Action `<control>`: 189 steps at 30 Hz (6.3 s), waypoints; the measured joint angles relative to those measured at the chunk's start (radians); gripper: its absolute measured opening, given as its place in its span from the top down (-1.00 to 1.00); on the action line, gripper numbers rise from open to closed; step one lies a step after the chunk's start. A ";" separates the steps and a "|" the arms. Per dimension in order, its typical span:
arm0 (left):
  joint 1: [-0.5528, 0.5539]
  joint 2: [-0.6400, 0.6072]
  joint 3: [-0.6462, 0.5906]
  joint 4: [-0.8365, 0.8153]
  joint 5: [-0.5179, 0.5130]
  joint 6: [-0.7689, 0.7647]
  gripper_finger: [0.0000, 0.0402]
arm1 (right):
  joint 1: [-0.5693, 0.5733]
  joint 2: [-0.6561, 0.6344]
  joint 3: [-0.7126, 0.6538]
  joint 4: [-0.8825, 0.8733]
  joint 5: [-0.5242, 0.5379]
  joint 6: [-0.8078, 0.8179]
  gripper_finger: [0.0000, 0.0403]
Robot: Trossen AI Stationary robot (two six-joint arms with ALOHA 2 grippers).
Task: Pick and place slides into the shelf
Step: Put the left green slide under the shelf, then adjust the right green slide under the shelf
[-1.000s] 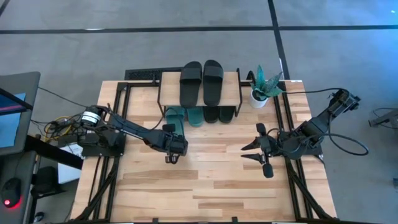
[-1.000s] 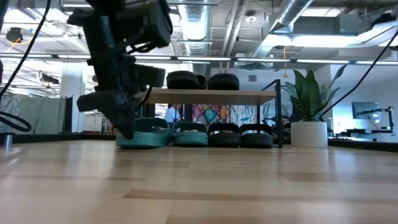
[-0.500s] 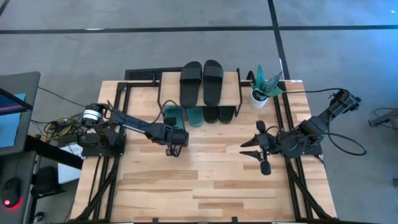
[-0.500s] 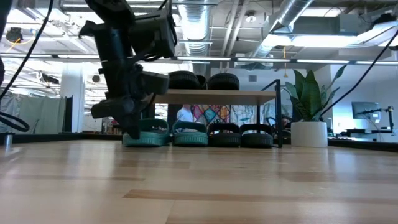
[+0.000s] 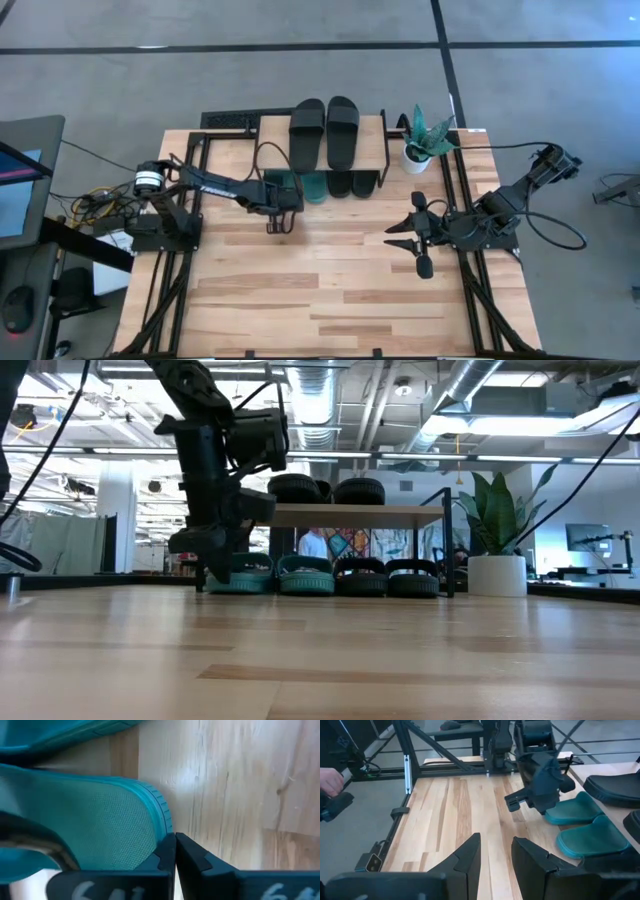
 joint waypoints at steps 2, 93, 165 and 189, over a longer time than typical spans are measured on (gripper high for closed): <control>0.017 0.000 0.000 0.015 0.019 0.009 1.00 | 0.000 0.000 0.000 0.000 0.000 0.000 0.52; -0.031 0.153 0.083 0.550 0.114 -0.072 1.00 | -0.067 0.000 0.000 -0.044 -0.001 -0.026 0.52; -0.051 0.170 0.107 0.386 -0.095 -0.167 0.83 | -0.065 0.000 0.000 -0.075 -0.005 -0.008 0.52; -0.046 0.162 0.107 0.351 -0.043 -0.185 0.48 | -0.063 0.000 0.000 -0.075 -0.012 0.000 0.52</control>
